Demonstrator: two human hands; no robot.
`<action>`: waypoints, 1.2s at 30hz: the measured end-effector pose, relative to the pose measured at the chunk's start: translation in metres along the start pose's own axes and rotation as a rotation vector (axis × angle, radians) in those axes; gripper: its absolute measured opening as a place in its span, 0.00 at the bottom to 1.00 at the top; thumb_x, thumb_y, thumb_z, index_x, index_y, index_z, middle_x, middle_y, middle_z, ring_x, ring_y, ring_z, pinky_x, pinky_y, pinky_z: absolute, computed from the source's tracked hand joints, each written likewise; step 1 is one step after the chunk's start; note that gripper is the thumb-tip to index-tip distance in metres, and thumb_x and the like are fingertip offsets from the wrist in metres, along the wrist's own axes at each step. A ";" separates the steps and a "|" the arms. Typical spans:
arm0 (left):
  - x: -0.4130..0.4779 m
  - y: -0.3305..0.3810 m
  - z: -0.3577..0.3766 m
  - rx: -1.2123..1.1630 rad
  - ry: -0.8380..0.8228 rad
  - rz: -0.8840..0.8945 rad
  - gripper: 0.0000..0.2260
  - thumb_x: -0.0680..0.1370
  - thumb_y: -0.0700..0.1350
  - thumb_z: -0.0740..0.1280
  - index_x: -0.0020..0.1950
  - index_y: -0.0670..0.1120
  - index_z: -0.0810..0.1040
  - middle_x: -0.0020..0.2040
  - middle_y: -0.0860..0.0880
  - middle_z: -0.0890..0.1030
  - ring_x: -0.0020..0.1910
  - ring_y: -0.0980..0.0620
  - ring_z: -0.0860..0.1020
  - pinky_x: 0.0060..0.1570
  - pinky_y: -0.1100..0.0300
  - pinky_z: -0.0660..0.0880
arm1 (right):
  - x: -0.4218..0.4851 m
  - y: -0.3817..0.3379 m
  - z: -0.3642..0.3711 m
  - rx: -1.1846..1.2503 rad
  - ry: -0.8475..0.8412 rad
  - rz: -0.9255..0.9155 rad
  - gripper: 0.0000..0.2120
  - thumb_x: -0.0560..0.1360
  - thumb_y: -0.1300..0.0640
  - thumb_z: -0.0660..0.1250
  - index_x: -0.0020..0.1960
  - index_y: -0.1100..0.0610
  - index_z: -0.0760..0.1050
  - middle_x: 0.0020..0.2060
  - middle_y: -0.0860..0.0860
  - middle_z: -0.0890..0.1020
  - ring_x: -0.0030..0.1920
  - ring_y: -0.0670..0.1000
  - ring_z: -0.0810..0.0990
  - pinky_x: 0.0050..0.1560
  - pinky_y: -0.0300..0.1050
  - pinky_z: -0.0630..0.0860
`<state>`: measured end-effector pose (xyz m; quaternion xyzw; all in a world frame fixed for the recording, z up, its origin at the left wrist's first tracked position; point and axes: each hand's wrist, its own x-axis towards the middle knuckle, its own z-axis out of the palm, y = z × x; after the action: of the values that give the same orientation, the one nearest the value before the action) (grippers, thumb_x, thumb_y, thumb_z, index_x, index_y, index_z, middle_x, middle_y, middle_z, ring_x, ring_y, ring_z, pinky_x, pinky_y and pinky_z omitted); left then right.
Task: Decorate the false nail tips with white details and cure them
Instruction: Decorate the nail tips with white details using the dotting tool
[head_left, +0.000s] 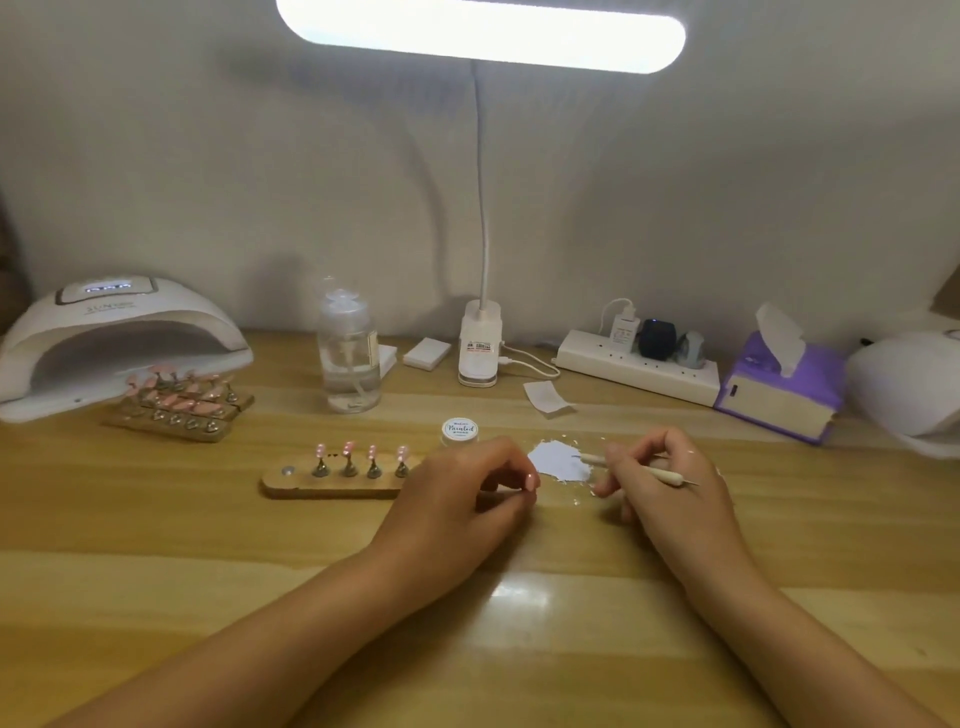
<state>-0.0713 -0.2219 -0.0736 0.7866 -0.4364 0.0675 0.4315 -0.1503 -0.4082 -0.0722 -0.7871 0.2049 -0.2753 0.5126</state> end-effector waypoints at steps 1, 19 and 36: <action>0.000 -0.002 0.000 -0.006 -0.012 -0.016 0.13 0.77 0.41 0.71 0.44 0.60 0.75 0.46 0.58 0.83 0.49 0.60 0.81 0.52 0.59 0.78 | 0.000 0.000 0.000 -0.019 -0.018 -0.005 0.10 0.77 0.53 0.69 0.45 0.60 0.73 0.32 0.46 0.85 0.30 0.40 0.80 0.32 0.36 0.74; 0.003 -0.001 0.005 0.053 0.007 -0.097 0.08 0.75 0.47 0.73 0.44 0.60 0.78 0.41 0.61 0.83 0.44 0.65 0.80 0.44 0.72 0.73 | -0.001 -0.001 0.001 -0.093 -0.077 0.037 0.09 0.76 0.53 0.70 0.41 0.57 0.74 0.32 0.47 0.85 0.35 0.44 0.83 0.44 0.48 0.76; 0.010 0.003 0.011 -0.013 0.053 -0.262 0.02 0.74 0.48 0.73 0.45 0.56 0.83 0.40 0.60 0.84 0.42 0.65 0.81 0.48 0.58 0.79 | 0.000 0.001 0.000 -0.093 -0.056 0.005 0.11 0.77 0.51 0.69 0.41 0.57 0.74 0.32 0.45 0.85 0.40 0.42 0.82 0.47 0.47 0.74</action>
<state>-0.0705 -0.2375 -0.0737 0.8319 -0.3189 0.0285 0.4532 -0.1503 -0.4085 -0.0734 -0.8168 0.2049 -0.2423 0.4817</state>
